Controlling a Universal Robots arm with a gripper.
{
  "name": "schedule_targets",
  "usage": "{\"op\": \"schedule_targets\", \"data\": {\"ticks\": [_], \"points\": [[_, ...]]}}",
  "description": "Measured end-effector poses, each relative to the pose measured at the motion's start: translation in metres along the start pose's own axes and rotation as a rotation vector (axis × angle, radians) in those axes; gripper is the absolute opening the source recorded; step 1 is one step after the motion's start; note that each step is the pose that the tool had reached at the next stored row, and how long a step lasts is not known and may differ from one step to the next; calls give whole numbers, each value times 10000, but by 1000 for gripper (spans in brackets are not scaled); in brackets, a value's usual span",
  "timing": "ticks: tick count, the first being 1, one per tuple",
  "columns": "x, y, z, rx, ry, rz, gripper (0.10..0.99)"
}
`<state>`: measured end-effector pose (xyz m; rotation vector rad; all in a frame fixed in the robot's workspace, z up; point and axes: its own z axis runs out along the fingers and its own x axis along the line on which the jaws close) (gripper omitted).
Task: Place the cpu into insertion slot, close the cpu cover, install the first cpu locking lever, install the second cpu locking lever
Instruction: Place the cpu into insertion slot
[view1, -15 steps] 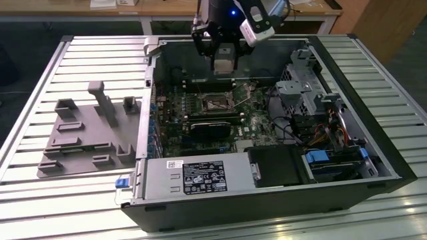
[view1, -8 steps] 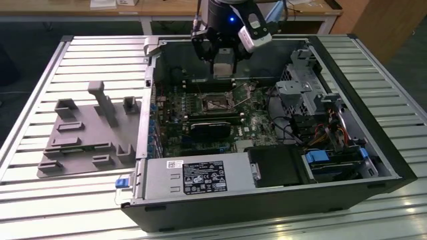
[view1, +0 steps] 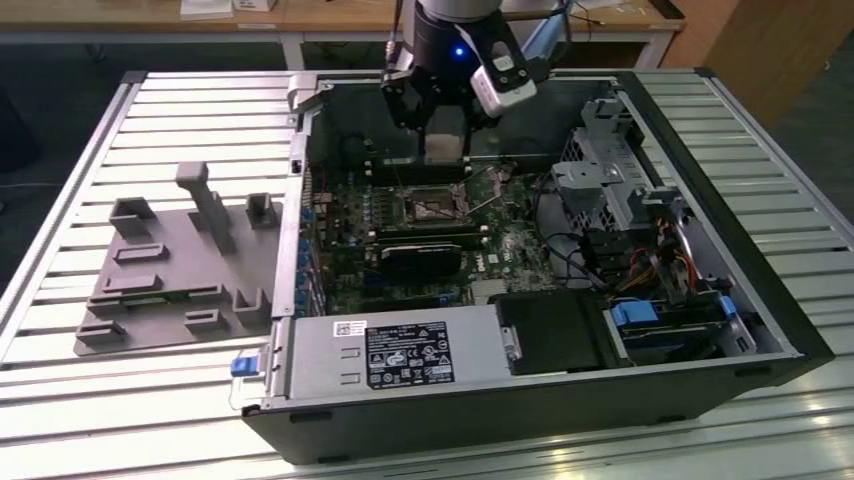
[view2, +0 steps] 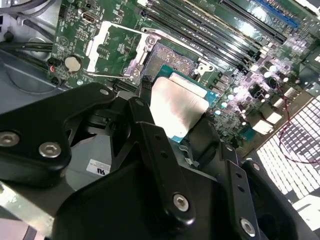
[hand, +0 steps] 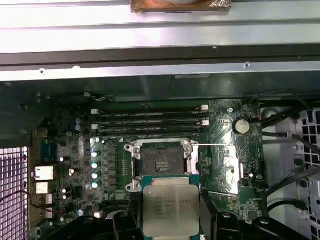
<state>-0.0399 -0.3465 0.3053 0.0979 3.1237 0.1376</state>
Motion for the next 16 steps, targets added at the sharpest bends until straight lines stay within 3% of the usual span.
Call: {"op": "schedule_targets", "data": {"ticks": [3, 16], "points": [[1, -3, 39, 3, -25, 280, 541], [2, -13, 143, 33, -234, 2641, 541]]}}
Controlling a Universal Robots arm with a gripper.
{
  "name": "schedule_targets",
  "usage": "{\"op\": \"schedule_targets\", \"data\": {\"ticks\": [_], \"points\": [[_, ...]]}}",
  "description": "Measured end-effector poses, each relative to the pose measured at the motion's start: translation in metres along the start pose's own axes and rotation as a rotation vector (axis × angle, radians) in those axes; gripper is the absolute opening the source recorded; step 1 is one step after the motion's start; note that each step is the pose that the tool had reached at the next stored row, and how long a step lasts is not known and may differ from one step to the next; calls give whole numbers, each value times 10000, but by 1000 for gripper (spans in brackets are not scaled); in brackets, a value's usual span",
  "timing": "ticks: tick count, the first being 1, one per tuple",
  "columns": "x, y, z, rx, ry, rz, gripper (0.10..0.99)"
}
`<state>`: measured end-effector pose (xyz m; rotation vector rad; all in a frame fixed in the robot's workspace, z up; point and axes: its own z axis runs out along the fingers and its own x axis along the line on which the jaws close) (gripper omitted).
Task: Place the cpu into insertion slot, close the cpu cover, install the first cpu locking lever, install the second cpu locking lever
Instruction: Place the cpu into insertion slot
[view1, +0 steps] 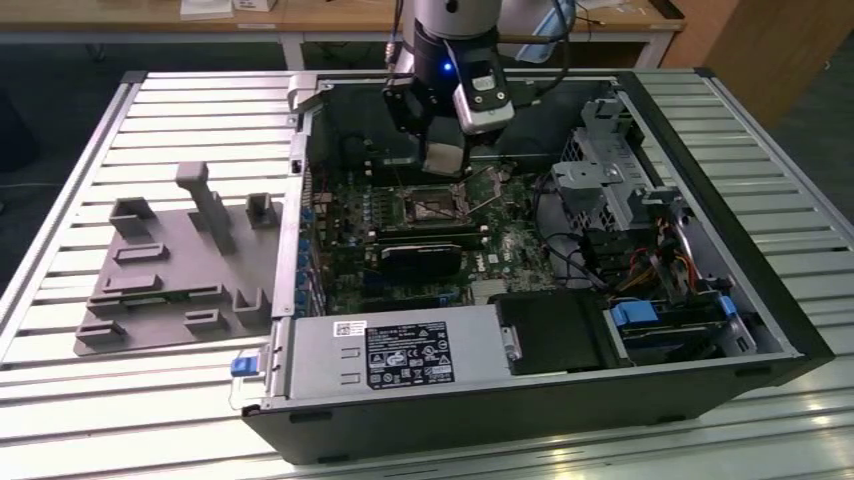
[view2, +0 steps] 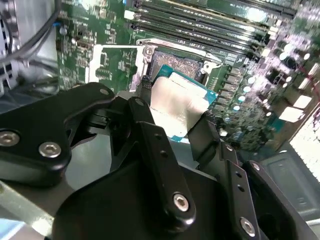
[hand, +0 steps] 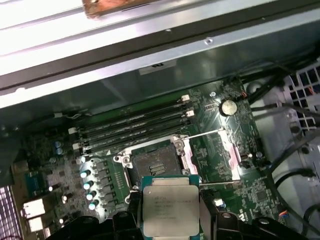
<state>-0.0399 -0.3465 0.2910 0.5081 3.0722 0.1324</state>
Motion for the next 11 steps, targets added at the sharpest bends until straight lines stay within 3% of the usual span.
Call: {"op": "schedule_targets", "data": {"ticks": [11], "points": [[0, -2, 19, 24, -176, 1971, 541]]}}
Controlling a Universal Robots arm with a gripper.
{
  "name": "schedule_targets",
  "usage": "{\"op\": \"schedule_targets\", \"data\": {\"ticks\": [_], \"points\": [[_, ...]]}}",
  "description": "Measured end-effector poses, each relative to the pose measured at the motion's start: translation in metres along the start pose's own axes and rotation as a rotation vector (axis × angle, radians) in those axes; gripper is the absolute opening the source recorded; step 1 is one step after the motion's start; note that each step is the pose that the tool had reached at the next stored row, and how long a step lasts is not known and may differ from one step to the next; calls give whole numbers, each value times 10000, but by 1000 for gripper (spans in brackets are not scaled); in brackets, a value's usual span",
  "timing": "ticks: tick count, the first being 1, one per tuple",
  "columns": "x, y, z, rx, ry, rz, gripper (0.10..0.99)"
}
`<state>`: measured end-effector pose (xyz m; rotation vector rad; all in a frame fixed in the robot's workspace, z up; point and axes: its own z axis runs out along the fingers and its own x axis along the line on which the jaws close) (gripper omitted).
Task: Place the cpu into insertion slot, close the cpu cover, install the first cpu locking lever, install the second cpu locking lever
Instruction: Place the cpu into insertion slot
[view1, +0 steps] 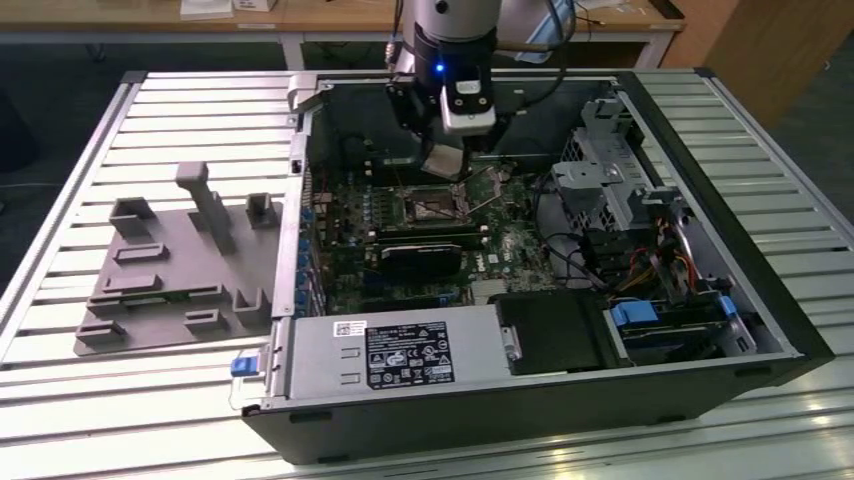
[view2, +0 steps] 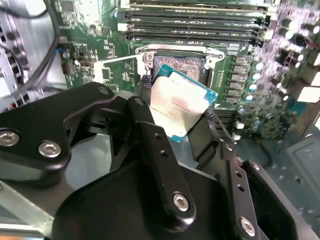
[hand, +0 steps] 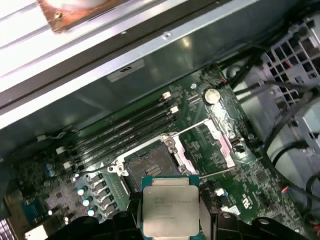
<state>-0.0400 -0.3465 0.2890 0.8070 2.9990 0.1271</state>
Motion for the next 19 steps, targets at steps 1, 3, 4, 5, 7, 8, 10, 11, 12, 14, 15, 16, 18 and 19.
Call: {"op": "schedule_targets", "data": {"ticks": [1, 3, 4, 5, 7, 8, 10, 11, 12, 14, 15, 16, 18, 19], "points": [[0, 0, 1, 3, -16, 184, 541], [0, 0, 2, 7, -48, 542, 541], [0, 0, 3, 8, -64, 720, 541], [0, 0, 5, 10, -80, 912, 541], [0, 0, 8, 15, -112, 1270, 541], [0, 0, 9, 17, -127, 1448, 541], [0, -1, 13, 22, -159, 1807, 541], [0, -1, 15, 24, -176, 2002, 541], [0, -1, 17, 25, -192, 2182, 541], [0, -2, 21, 30, -224, 2541, 541], [0, -2, 24, 31, -239, 2719, 541], [0, -2, 26, 33, -255, 2898, 541], [0, -2, 31, 37, -286, 3256, 541], [0, -3, 35, 39, -303, 3452, 541]]}}
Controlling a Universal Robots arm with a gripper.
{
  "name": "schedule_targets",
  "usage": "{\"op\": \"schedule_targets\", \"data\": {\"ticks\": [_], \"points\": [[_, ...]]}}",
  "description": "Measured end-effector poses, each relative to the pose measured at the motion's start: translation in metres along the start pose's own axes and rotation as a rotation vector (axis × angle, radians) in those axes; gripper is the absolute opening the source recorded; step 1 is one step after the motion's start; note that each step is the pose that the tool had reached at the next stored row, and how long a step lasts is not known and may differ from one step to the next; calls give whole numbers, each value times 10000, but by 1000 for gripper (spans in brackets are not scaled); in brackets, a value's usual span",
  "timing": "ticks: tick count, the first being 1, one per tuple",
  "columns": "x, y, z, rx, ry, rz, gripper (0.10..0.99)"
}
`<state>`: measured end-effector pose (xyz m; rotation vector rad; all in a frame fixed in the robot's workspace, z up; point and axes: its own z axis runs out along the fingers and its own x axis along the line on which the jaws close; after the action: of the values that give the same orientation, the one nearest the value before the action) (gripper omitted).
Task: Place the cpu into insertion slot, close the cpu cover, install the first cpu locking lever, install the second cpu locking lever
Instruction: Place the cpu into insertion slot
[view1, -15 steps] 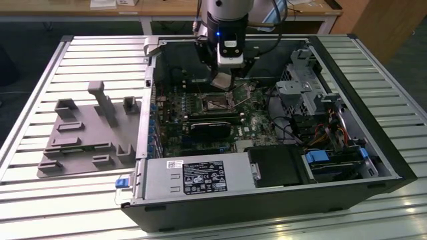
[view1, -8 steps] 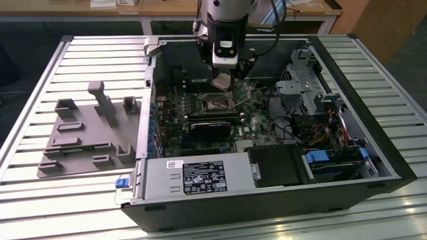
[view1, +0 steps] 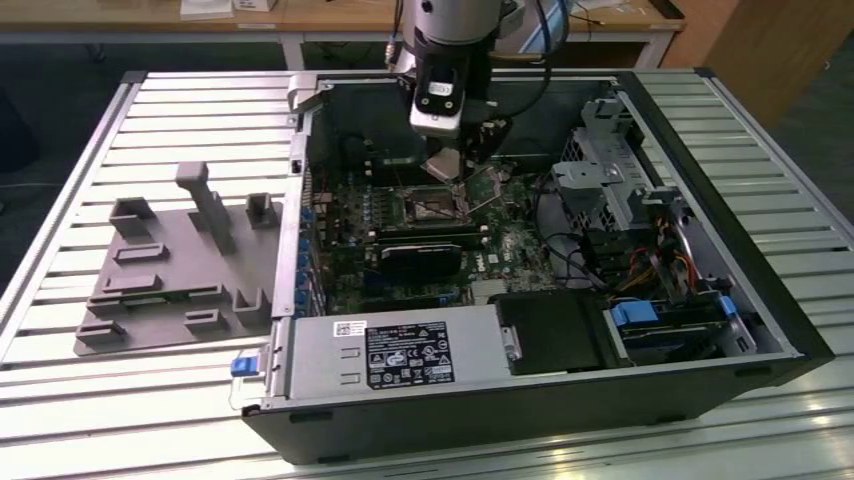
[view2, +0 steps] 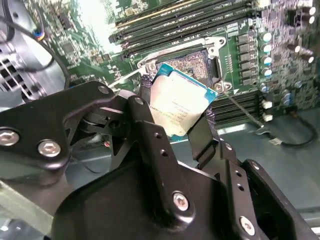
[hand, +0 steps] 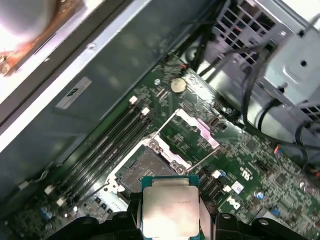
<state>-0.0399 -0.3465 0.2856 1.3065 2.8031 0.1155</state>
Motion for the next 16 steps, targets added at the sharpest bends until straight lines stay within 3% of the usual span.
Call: {"op": "schedule_targets", "data": {"ticks": [16], "points": [[1, -4, 48, 32, -254, 2899, 541]]}}
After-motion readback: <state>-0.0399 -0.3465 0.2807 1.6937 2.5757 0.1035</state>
